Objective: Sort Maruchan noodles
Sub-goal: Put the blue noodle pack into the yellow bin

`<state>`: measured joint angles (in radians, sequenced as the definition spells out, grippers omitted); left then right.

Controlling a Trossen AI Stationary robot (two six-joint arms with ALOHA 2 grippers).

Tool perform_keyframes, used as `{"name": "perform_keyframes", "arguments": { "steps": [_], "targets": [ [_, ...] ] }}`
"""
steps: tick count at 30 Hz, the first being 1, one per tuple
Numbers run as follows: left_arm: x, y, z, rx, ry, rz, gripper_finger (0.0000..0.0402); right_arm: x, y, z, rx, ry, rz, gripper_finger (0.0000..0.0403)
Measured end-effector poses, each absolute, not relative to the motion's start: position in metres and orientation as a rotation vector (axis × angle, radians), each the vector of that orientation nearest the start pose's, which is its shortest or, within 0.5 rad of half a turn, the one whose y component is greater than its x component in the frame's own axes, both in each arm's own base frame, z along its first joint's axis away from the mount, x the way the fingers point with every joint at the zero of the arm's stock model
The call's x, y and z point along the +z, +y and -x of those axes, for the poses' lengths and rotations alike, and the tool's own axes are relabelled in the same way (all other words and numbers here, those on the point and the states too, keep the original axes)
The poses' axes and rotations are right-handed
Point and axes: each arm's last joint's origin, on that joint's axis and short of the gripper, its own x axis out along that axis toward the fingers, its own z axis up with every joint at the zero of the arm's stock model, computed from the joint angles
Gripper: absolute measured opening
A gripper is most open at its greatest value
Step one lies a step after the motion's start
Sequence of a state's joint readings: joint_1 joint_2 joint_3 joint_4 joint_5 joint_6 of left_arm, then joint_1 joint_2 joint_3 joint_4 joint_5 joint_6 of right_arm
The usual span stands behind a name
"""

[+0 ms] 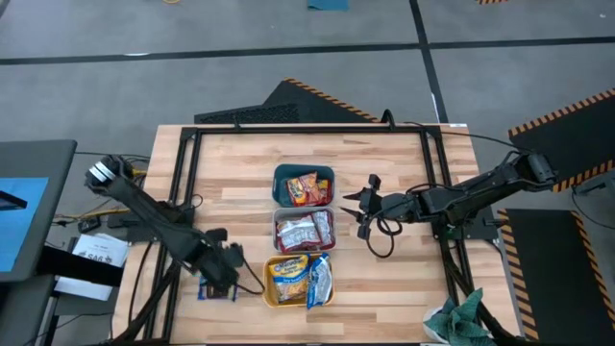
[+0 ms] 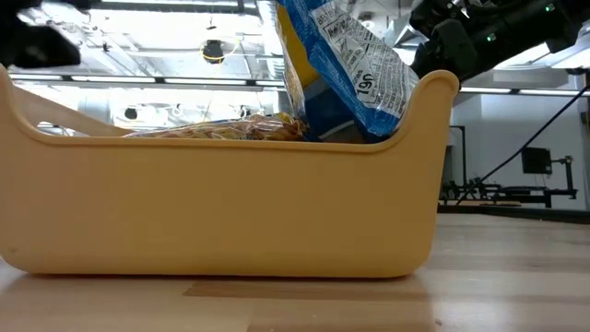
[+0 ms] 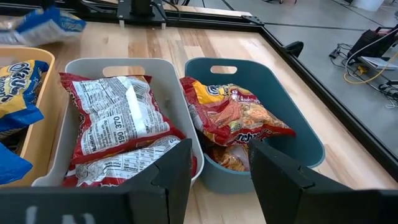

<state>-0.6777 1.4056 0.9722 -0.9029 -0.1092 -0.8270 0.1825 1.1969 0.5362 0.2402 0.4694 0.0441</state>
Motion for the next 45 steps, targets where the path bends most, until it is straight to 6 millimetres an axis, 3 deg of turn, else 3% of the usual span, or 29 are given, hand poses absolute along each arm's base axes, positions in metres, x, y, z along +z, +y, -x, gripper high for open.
{"name": "perform_keyframes", "arguments": {
  "steps": [10,19,32,40,45],
  "targets": [
    [0.282,-0.129,-0.173,0.017,0.938,0.317,0.0,0.208,0.031,-0.238,-0.291,0.393,0.092,0.0179],
    [0.306,-0.13,-0.176,-0.128,0.723,0.312,0.0,0.208,0.031,-0.238,-0.291,0.393,0.092,0.0179],
    [0.284,-0.115,-0.18,0.139,0.814,0.234,0.0009,0.208,0.031,-0.238,-0.291,0.393,0.092,0.0179],
    [0.229,-0.125,-0.195,0.152,1.034,0.081,0.0098,0.208,0.031,-0.238,-0.293,0.392,0.084,0.0179],
    [0.207,-0.127,-0.212,0.146,1.084,-0.037,0.0156,0.208,0.031,-0.238,-0.294,0.39,0.074,0.0179]
  ]
}}
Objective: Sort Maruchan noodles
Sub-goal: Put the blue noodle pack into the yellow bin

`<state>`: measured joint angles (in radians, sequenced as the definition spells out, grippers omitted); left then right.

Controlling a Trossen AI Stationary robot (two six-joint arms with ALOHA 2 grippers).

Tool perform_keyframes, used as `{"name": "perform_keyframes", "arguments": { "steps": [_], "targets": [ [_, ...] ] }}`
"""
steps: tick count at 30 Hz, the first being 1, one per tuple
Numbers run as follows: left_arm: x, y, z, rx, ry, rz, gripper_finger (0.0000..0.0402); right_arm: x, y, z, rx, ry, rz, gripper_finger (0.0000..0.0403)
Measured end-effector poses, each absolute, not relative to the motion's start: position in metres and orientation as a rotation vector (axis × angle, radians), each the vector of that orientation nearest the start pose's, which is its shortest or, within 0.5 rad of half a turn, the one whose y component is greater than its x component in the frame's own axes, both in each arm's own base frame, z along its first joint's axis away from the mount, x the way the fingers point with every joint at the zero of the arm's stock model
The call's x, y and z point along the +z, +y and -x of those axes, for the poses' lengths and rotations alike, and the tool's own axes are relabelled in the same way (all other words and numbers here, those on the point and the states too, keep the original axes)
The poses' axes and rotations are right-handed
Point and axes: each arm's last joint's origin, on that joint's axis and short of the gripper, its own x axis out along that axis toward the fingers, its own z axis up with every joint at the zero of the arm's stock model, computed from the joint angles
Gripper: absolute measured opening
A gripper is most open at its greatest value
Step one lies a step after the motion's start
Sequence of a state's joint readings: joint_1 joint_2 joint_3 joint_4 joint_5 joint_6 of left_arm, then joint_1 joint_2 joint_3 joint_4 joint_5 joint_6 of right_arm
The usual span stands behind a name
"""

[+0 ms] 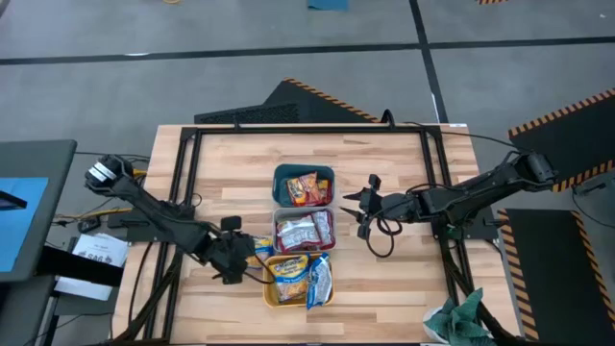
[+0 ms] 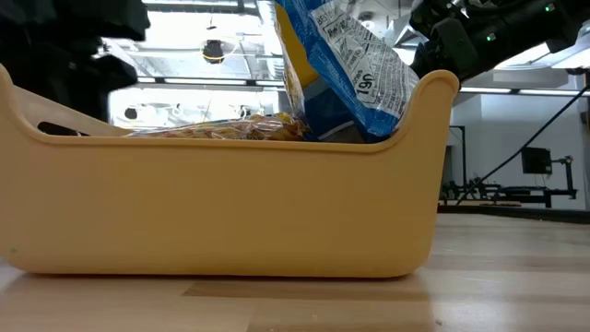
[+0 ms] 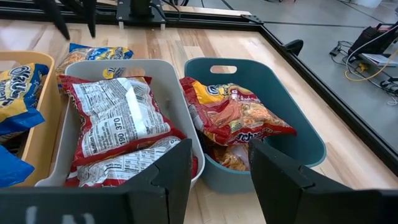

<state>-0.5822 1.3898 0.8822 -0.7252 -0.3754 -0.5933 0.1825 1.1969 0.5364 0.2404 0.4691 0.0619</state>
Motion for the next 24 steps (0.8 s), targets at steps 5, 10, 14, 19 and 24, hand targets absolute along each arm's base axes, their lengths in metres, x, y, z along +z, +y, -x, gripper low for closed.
{"name": "perform_keyframes", "arguments": {
  "steps": [5,10,14,19,24],
  "targets": [
    [0.188,-0.126,-0.228,0.109,1.132,-0.099,0.0197,0.208,0.03,-0.238,-0.296,0.39,0.073,0.0179],
    [0.168,-0.119,-0.24,0.161,1.203,-0.152,0.0218,0.208,0.03,-0.238,-0.295,0.391,0.073,0.0179],
    [0.154,-0.114,-0.248,0.174,1.263,-0.18,0.0217,0.208,0.03,-0.238,-0.295,0.391,0.074,0.0179],
    [0.148,-0.114,-0.252,0.19,1.273,-0.147,0.0165,0.208,0.03,-0.238,-0.295,0.392,0.074,0.0179],
    [0.151,-0.11,-0.245,0.276,1.291,-0.098,0.0023,0.208,0.03,-0.238,-0.295,0.393,0.075,0.0179]
  ]
}}
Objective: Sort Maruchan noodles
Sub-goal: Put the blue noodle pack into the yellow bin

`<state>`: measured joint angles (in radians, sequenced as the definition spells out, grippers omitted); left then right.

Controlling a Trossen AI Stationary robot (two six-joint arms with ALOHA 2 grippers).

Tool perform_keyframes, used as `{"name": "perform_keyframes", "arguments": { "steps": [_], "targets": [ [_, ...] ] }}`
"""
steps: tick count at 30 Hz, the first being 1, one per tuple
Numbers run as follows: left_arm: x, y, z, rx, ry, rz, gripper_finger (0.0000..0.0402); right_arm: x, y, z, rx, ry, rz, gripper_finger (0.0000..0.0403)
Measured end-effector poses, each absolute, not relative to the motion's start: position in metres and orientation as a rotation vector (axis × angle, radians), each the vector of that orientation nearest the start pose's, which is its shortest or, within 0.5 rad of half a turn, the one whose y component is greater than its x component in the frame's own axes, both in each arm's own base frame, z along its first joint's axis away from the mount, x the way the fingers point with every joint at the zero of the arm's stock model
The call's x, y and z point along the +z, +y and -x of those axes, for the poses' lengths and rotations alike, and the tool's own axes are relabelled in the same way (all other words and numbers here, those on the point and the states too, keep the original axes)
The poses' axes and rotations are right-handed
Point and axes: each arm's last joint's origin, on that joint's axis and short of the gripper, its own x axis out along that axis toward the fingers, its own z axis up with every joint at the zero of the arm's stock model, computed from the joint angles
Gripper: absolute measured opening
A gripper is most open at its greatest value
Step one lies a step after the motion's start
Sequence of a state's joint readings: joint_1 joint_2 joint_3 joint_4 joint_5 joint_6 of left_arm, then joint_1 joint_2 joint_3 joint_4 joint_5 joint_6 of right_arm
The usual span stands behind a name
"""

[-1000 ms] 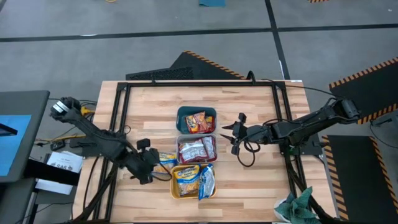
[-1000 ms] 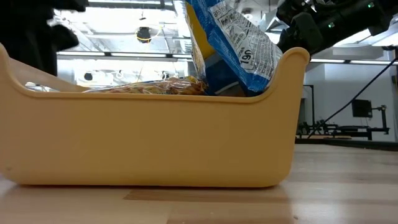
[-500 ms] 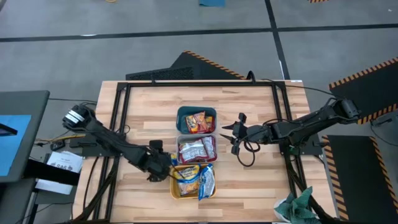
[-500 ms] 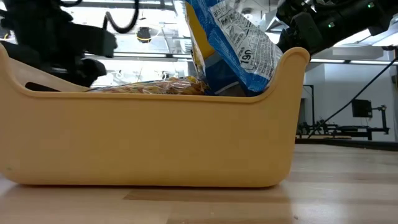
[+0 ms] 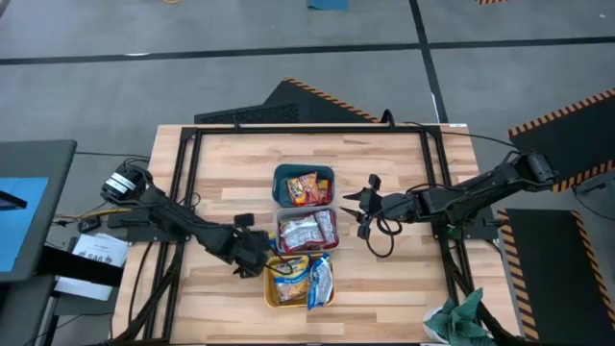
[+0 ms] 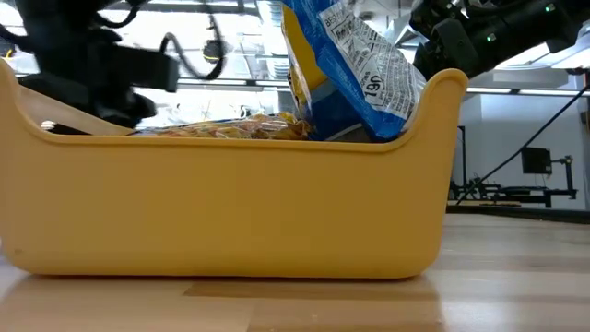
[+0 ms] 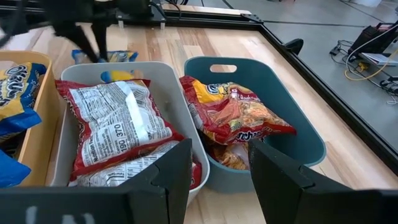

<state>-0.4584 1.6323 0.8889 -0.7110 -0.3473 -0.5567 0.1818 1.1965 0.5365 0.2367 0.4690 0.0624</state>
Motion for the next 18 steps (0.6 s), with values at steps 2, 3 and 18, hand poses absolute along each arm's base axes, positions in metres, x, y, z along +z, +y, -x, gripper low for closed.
{"name": "perform_keyframes", "arguments": {
  "steps": [2,3,18],
  "targets": [
    [0.156,-0.107,-0.236,0.31,1.315,-0.093,0.0013,0.208,0.03,-0.238,-0.295,0.394,0.075,0.0179],
    [0.16,-0.107,-0.232,0.331,1.319,-0.087,0.0008,0.208,0.03,-0.238,-0.295,0.395,0.075,0.0179],
    [0.278,-0.104,-0.201,0.362,0.874,0.005,0.0001,0.206,0.03,-0.237,-0.299,0.408,0.065,0.0179]
  ]
}}
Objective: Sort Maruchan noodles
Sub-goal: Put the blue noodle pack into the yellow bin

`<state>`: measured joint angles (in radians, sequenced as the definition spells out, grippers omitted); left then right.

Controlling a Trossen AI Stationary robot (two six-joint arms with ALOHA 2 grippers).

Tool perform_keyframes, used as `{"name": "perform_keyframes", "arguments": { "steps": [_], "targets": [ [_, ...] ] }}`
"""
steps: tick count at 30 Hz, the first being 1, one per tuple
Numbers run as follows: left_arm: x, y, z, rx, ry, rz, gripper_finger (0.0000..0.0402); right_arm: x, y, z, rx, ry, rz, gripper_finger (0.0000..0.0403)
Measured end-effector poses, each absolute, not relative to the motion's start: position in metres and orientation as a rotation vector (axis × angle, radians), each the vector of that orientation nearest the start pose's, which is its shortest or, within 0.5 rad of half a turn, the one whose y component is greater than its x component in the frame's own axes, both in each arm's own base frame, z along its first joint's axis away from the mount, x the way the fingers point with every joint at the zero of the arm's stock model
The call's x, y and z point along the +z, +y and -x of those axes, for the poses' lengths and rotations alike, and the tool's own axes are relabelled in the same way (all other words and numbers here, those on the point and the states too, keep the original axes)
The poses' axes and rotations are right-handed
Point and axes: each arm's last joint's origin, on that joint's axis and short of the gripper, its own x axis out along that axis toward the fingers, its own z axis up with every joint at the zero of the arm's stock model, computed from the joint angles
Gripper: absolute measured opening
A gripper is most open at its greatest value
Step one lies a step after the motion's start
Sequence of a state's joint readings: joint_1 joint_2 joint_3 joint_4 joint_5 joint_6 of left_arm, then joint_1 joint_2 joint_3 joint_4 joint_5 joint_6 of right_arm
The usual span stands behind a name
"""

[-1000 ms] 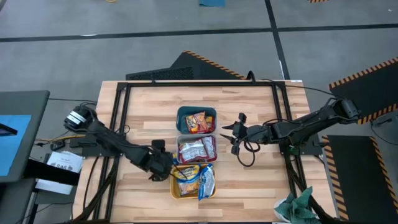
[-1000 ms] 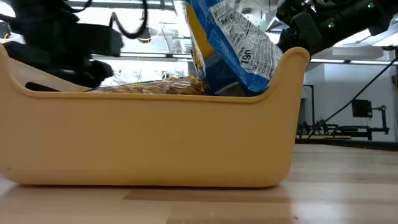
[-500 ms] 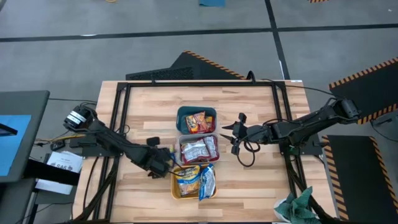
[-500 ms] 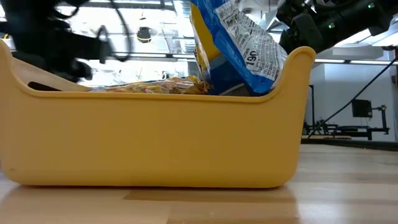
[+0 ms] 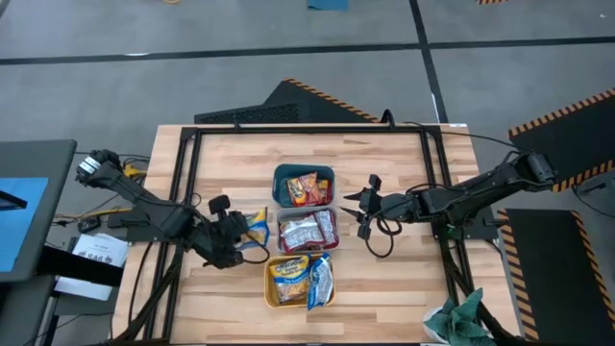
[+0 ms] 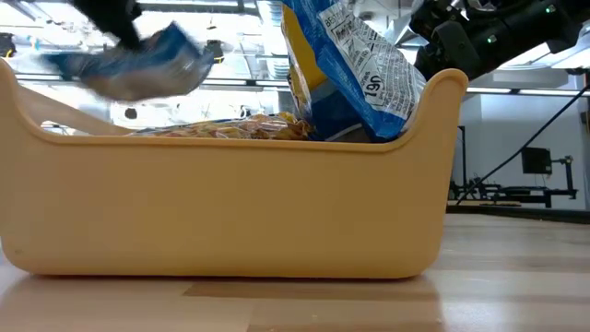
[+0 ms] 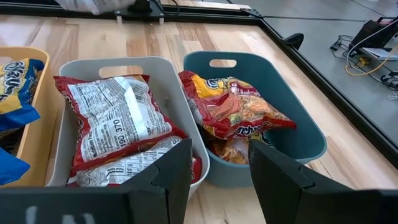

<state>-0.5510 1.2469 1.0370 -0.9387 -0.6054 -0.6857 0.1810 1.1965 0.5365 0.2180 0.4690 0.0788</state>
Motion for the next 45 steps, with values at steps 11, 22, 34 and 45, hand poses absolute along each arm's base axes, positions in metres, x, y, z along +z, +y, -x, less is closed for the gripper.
{"name": "perform_keyframes", "arguments": {
  "steps": [11,22,34,45],
  "targets": [
    [0.308,-0.131,-0.237,0.123,0.541,0.105,0.0,0.206,0.03,-0.237,-0.299,0.409,0.064,0.0179],
    [0.249,-0.172,-0.276,0.083,0.629,0.113,0.0,0.206,0.03,-0.237,-0.299,0.413,0.066,0.0179],
    [0.235,-0.186,-0.28,0.063,0.64,0.108,0.0008,0.206,0.03,-0.237,-0.299,0.411,0.066,0.0179],
    [0.251,-0.176,-0.277,0.049,0.647,0.079,0.014,0.206,0.03,-0.237,-0.299,0.409,0.065,0.0179]
  ]
}}
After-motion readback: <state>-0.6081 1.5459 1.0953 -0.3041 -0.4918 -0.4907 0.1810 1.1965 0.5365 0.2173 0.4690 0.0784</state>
